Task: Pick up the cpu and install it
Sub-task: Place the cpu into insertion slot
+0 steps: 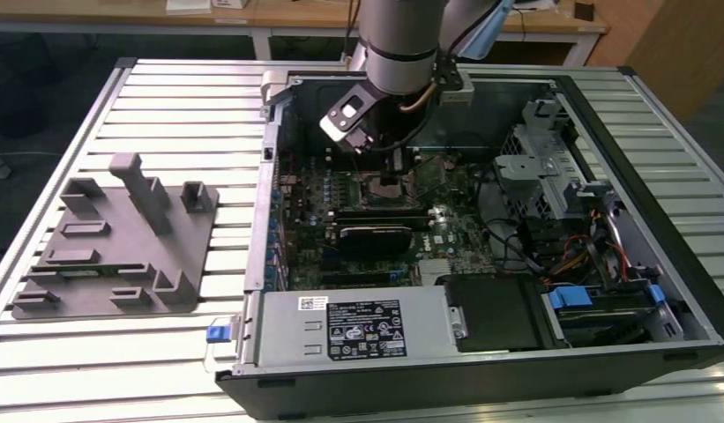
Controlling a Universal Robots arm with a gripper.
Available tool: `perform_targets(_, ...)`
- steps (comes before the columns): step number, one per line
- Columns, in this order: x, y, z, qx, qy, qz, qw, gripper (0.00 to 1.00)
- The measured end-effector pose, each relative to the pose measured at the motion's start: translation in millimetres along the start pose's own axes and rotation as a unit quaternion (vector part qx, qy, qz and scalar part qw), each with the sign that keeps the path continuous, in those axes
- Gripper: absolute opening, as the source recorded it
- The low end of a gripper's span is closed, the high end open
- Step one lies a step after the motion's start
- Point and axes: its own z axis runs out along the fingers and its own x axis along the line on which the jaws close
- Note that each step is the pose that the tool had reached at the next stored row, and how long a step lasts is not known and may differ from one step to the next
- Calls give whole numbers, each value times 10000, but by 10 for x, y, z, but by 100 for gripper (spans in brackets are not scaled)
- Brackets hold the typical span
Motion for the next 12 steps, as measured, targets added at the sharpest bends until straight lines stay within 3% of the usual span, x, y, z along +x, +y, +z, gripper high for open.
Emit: perform_targets(12,-8,-45,145,0,-1,17,10000,11)
